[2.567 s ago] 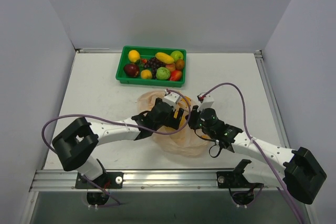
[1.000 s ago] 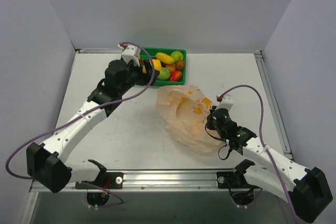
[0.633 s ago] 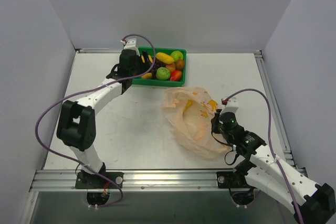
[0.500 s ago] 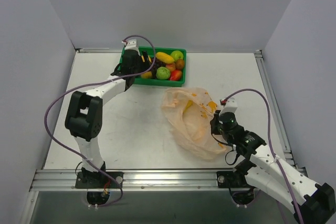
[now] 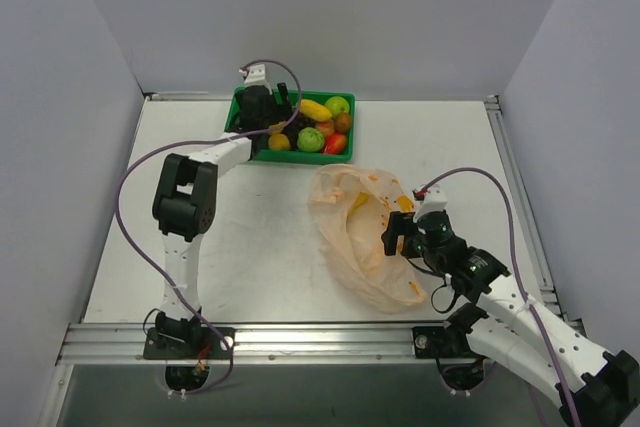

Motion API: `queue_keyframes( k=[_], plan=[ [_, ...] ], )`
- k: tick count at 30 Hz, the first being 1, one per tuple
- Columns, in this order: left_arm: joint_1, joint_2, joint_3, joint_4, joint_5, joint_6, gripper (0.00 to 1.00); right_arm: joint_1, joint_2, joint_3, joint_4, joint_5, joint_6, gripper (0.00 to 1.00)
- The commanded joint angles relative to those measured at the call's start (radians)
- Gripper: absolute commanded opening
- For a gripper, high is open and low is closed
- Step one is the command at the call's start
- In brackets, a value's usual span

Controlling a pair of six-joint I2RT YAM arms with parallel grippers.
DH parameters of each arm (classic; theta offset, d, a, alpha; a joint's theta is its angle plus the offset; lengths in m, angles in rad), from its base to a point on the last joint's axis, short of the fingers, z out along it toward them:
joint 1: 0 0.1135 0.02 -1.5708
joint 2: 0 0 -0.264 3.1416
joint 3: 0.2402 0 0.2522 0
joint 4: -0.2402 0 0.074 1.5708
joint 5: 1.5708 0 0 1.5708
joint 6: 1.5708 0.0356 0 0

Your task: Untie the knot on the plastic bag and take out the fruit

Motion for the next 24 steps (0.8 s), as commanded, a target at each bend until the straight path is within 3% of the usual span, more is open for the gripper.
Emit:
queue_keyframes(
  k=[1, 2, 5, 11, 20, 24],
  plan=[
    [0.011, -0.055, 0.003, 0.08, 0.01, 0.034, 0.97, -0.005, -0.014, 0.066, -0.028, -0.008, -0.03, 0.75],
    [0.01, -0.09, -0.011, 0.08, 0.02, 0.033, 0.97, -0.004, -0.014, 0.09, -0.035, -0.011, -0.042, 0.83],
    [0.004, -0.187, -0.097, 0.077, 0.035, 0.025, 0.97, -0.005, -0.011, 0.145, -0.061, -0.017, -0.079, 0.91],
    [-0.044, -0.447, -0.267, 0.0, 0.035, 0.02, 0.97, -0.01, 0.061, 0.299, -0.134, -0.011, -0.209, 1.0],
    [-0.28, -0.771, -0.487, -0.326, -0.023, -0.032, 0.97, -0.033, 0.348, 0.552, -0.182, -0.115, -0.496, 1.0],
    [-0.375, -0.867, -0.606, -0.388, -0.022, -0.101, 0.98, -0.059, 0.502, 0.643, -0.182, -0.265, -0.616, 1.0]
  ],
)
